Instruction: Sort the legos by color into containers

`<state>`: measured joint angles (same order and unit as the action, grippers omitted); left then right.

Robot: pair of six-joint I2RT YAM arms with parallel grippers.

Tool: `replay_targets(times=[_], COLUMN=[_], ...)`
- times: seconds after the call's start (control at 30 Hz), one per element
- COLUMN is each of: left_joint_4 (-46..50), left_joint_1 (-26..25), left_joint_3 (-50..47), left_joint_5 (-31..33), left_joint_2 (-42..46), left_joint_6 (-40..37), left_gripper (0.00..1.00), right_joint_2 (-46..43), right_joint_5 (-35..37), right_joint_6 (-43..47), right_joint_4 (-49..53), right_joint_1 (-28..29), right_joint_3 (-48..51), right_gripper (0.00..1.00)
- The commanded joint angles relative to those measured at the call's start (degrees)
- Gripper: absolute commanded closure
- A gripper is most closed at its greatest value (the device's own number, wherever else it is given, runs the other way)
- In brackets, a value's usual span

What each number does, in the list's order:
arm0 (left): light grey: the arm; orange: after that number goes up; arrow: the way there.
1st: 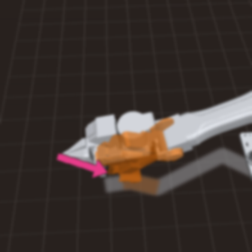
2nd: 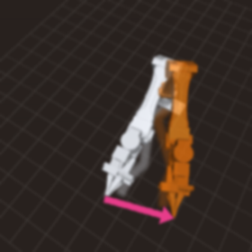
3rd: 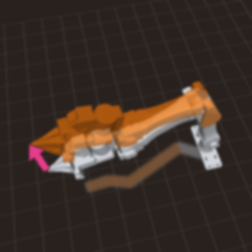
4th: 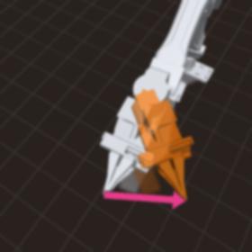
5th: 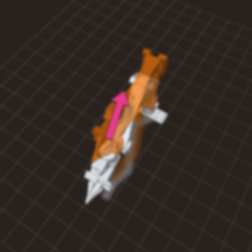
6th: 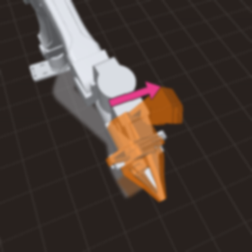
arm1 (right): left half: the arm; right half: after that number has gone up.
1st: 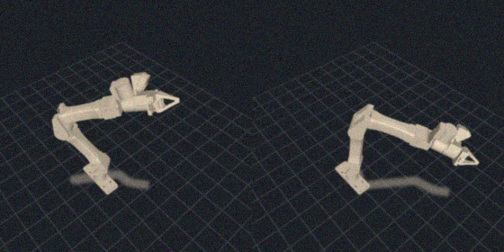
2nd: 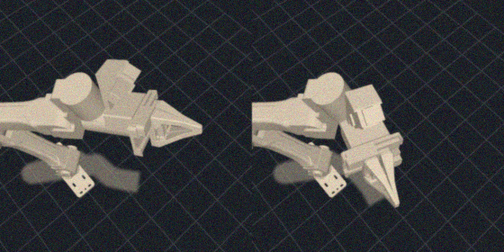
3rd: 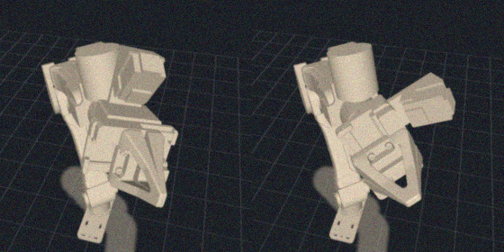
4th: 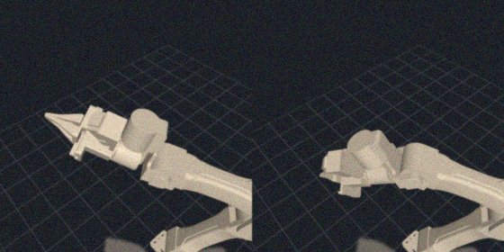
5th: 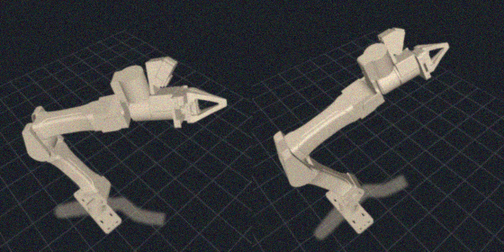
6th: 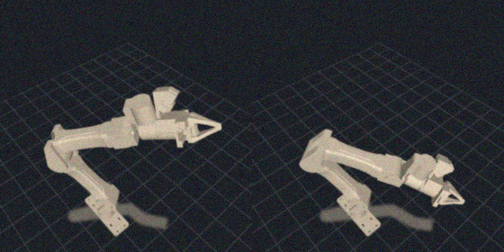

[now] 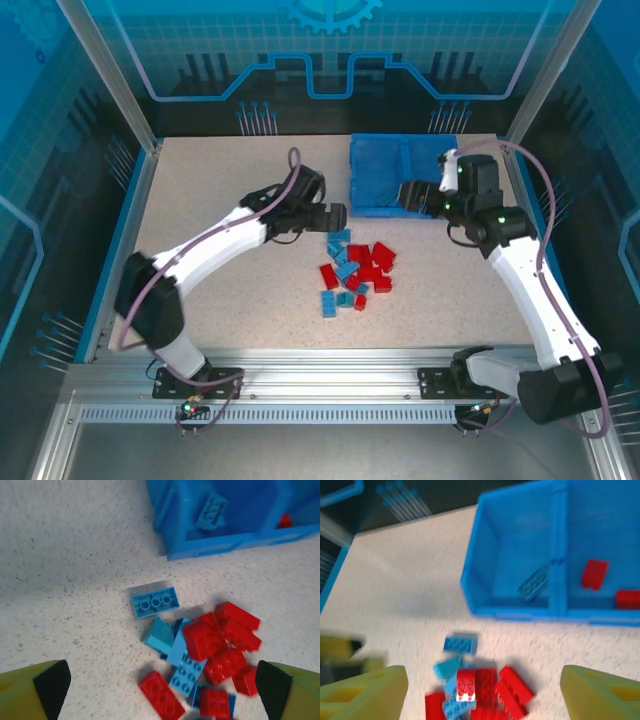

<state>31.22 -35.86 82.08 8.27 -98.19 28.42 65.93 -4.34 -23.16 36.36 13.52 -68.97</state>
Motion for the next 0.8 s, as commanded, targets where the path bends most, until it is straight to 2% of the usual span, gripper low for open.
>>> replay_targets(times=[0.0, 0.1, 0.2, 0.33, 0.5, 0.63, 0.77], left_joint_4=[3.0, 2.21, 2.24, 2.28, 8.01, 14.3, 14.76], left_joint_1=[0.42, 0.36, 0.29, -0.34, -0.42, -1.68, -2.25], left_joint_3=[4.98, 8.26, 11.7, 15.93, 22.15, 27.42, 27.69], left_joint_5=[0.28, -0.32, -1.98, -3.71, 0.3, 6.01, 5.06], left_joint_2=[-7.56, -13.92, -19.18, -24.87, -31.53, -36.06, -37.61], left_joint_6=[9.03, 11.15, 11.78, 9.84, 9.0, 6.1, 6.0], left_gripper=[0.01, 0.01, 0.01, 0.01, 0.02, 0.1, 0.23], right_joint_2=[-1.58, -3.49, -3.84, -2.43, -2.19, -2.73, -1.89], right_joint_5=[-3.12, -6.16, -5.76, -5.01, -5.99, -4.97, -3.88], right_joint_6=[3.97, 3.18, 3.38, 3.21, 1.72, 1.1, 1.25], right_joint_4=[8.88, 9.13, 8.74, 9.07, 7.25, 6.36, 6.39], right_joint_1=[2.98, 4.36, 4.84, 4.92, 5.21, 5.29, 5.38], right_joint_3=[3.38, 6.36, 8.58, 8.91, 9.63, 10.44, 10.41], right_gripper=[0.14, 0.09, 0.0, 0.0, 0.0, 0.0, 0.0])
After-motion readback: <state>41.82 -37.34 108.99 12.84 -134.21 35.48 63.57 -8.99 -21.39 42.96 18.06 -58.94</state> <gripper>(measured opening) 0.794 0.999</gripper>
